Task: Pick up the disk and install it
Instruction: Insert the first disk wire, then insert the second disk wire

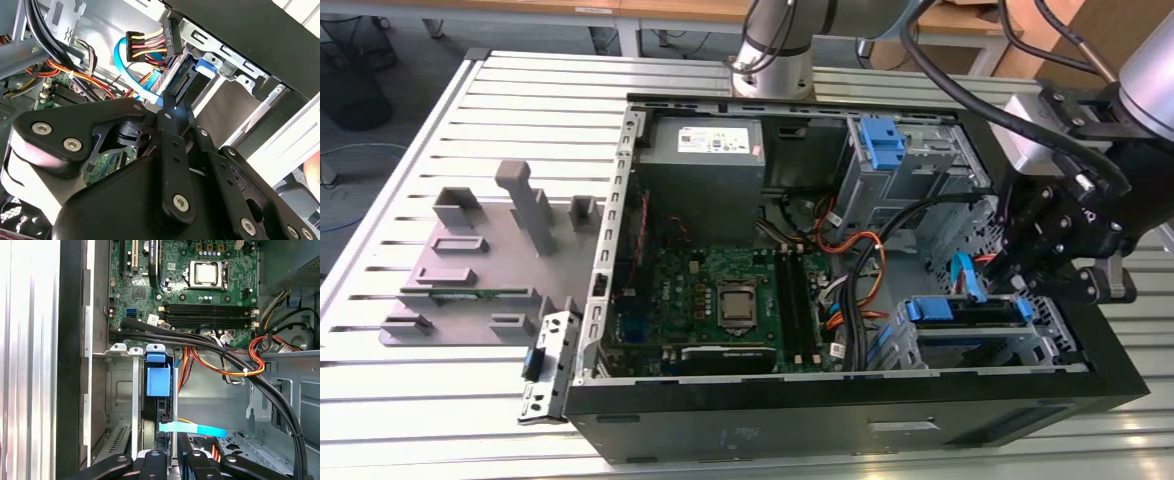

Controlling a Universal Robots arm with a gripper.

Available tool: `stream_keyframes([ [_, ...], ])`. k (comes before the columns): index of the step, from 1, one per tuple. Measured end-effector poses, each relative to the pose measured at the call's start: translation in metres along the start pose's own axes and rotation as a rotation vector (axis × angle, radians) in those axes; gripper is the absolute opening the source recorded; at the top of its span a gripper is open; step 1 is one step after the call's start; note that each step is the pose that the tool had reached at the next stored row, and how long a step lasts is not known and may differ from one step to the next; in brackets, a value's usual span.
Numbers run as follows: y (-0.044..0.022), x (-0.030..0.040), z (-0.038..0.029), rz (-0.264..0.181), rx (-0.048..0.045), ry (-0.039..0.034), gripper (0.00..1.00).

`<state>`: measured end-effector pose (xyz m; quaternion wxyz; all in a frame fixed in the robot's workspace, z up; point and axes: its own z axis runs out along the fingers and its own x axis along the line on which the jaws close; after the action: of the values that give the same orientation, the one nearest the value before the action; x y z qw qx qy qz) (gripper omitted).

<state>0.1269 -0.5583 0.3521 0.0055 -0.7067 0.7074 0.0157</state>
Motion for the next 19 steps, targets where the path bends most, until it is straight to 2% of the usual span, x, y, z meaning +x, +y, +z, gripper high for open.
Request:
stream_keyframes([
  [13,0.0000,-0.0001,-0.0040,0.000,0.0001,0.0000,0.24],
  [19,0.0001,-0.0003,-0.0083,0.000,0.0000,0.0000,0.24],
])
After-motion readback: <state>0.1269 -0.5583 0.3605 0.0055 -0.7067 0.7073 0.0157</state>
